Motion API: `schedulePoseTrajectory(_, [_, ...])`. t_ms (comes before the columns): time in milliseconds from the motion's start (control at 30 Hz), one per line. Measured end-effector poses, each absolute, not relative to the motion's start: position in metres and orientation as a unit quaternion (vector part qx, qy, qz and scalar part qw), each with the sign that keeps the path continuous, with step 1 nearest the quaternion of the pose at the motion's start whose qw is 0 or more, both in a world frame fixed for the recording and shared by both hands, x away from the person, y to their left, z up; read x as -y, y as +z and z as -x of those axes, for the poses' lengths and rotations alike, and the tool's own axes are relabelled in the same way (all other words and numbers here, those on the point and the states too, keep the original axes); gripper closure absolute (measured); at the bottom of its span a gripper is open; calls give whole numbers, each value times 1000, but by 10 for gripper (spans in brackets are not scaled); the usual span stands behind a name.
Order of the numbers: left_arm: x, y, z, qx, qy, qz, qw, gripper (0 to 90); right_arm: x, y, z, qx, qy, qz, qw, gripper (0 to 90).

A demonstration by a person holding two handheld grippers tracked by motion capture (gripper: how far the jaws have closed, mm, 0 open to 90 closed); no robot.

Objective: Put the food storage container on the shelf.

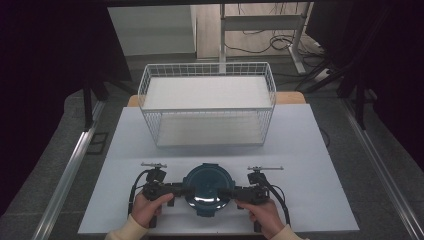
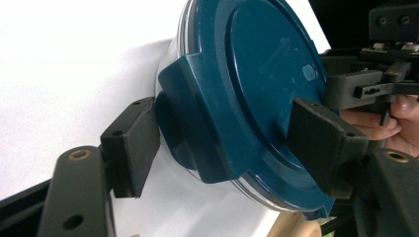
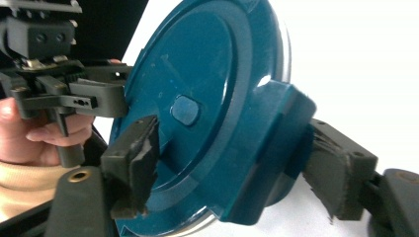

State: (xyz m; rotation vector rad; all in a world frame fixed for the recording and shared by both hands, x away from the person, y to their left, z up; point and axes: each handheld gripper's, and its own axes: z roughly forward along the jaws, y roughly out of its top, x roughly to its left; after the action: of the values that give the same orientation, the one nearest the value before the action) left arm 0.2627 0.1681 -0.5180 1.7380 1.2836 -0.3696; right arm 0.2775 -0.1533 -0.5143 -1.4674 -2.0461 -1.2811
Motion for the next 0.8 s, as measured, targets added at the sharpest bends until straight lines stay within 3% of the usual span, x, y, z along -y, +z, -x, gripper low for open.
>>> schedulePoseTrajectory(333, [-168, -520, -264, -523, -169, -702, 453, 289, 155, -515, -279, 715, -452, 509, 160, 294])
schedulePoseTrajectory(800, [-173, -513, -257, -535, -167, -688, 461, 396, 161, -511, -275, 694, -474, 518, 162, 394])
